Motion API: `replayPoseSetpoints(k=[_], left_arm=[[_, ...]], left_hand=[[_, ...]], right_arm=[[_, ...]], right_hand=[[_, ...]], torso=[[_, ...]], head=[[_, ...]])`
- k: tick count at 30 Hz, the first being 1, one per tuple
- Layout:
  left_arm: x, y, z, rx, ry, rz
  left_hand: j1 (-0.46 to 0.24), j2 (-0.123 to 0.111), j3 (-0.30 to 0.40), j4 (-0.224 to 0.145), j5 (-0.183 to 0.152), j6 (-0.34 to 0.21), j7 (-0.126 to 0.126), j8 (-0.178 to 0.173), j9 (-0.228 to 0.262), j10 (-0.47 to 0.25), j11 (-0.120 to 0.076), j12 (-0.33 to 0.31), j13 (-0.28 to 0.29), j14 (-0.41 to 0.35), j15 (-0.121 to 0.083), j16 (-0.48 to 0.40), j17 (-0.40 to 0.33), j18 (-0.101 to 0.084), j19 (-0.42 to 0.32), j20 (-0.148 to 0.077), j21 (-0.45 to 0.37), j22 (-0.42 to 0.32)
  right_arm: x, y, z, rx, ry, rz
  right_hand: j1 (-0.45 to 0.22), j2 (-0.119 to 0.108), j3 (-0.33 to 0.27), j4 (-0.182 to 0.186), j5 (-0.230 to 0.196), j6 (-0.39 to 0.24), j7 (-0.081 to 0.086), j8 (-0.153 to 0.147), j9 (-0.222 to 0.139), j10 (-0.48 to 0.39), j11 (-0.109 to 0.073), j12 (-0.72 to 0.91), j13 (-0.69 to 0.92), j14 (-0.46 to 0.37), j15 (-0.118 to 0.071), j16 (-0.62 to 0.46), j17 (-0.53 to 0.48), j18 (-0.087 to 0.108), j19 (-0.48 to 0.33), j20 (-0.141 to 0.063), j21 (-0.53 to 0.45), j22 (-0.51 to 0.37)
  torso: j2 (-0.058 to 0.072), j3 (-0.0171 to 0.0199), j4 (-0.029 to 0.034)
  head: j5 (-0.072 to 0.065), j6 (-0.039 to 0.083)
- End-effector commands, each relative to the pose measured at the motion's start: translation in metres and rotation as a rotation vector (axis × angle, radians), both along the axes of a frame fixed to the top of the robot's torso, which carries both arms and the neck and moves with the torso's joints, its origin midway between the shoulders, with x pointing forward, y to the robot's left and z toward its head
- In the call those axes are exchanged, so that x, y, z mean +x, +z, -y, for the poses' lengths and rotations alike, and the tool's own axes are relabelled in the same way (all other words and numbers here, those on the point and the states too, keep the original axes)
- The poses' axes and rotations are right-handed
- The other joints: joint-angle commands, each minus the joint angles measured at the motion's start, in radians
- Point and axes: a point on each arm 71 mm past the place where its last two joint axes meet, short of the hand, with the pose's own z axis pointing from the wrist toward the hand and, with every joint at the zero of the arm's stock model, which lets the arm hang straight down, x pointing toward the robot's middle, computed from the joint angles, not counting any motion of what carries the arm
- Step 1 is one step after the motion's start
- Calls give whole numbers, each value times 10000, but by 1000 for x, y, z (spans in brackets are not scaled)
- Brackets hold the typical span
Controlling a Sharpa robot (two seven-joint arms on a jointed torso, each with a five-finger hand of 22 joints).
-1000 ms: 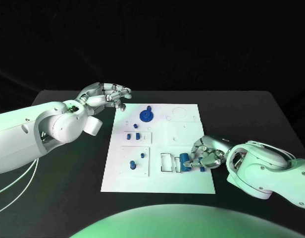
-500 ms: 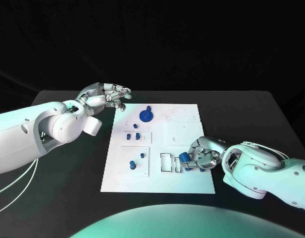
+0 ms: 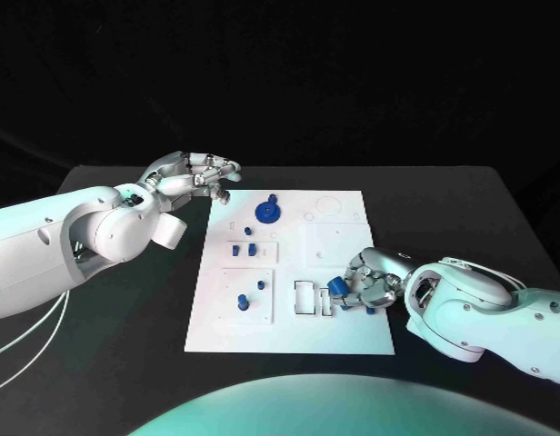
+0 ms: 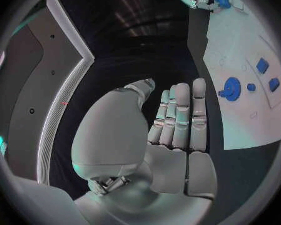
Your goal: Assemble the parts on the task board
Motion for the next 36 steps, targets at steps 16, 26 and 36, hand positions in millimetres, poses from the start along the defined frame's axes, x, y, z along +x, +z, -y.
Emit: replayPoseSetpoints(k=[16, 26, 36], left_arm=[[-1, 1, 3, -100, -216, -31], [-1, 0, 5, -118, -275, -46], [-1, 0, 5, -117, -278, -50]], left_hand=[[-140, 3, -61, -16, -34, -82, -22, 53, 15, -85, 13, 70, 17, -18, 43, -66, -13, 99, 80, 3, -31, -10], [-140, 3, -61, -16, -34, -82, -22, 53, 15, -85, 13, 70, 17, -18, 43, -66, -13, 99, 80, 3, -31, -10], [-149, 7, -65, -21, -33, -89, -22, 63, 17, -90, 13, 74, 20, -21, 43, -67, -13, 99, 84, 3, -44, -11]], right_arm=[[-2, -2, 6, 1381, -1753, -927], [3, 10, -4, 2343, -1883, -865], [2, 13, -17, 2668, -1624, -947]], right_hand=[[-498, -747, 3694, -153, 43, 918, -280, -14, -128, 140, -243, -79, 1367, 976, -249, 19, 2262, -66, 1045, -231, 54, 2629], [-1271, -978, 3947, -101, 17, 1042, -321, 113, 1, 283, -275, 71, 1542, 990, -276, 40, 2320, -66, 1045, -256, 54, 2629], [-1371, -1004, 3966, -99, 3, 1061, -330, 128, 19, 307, -283, 97, 1572, 990, -283, 39, 2319, -66, 1045, -262, 54, 2629]], torso=[[2, 1, 11], [4, -9, 29], [12, -7, 11]], head=[[-30, 2], [-23, 2], [76, 2]])
